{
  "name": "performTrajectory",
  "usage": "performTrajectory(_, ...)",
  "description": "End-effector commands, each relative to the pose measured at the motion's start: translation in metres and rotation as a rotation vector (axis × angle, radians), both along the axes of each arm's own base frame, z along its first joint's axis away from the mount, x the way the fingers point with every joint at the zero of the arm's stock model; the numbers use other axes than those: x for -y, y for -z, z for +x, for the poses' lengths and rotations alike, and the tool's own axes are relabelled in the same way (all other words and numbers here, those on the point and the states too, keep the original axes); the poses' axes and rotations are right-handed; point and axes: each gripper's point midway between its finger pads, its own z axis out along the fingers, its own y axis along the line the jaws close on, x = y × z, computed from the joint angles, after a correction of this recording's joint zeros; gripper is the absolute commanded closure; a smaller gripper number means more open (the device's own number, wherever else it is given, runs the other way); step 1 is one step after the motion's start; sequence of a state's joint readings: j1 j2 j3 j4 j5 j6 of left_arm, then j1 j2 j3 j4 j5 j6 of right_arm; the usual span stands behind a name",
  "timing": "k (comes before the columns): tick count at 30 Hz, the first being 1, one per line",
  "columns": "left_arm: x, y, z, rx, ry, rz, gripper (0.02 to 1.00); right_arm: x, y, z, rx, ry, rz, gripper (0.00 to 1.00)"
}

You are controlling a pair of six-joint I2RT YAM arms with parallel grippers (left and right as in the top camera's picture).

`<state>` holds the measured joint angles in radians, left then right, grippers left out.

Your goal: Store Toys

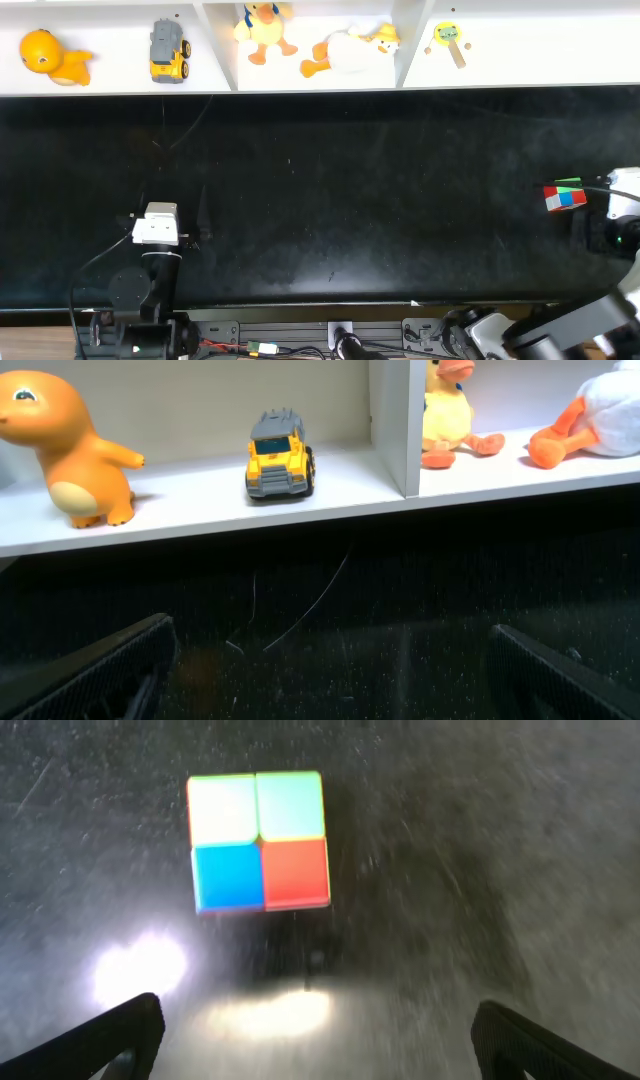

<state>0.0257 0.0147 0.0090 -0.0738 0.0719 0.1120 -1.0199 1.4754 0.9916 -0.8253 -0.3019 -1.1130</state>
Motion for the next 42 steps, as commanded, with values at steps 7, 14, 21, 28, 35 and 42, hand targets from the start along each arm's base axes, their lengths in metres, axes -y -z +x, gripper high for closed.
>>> performTrajectory(7,0.003,-0.001,-0.001,0.009,0.017,0.014,0.020,-0.035,0.020,0.042,0.072,-0.158,0.119,0.007)
performTrajectory(14,0.003,-0.001,-0.001,0.009,0.017,0.014,0.020,-0.026,0.030,0.051,0.065,-0.081,0.121,0.007)
performTrajectory(21,0.003,-0.001,-0.001,0.009,0.017,0.014,0.020,-0.027,0.039,0.048,0.034,-0.050,0.152,0.005)
performTrajectory(28,0.003,-0.001,-0.001,0.009,0.017,0.014,0.020,-0.027,0.048,0.048,0.022,-0.050,0.169,0.005)
performTrajectory(35,0.003,-0.001,-0.001,0.009,0.017,0.014,0.020,-0.020,0.045,0.053,0.045,-0.052,0.139,0.301)
performTrajectory(42,0.003,-0.001,-0.001,0.009,0.017,0.014,0.020,-0.025,0.046,0.051,0.030,-0.025,0.171,0.435)
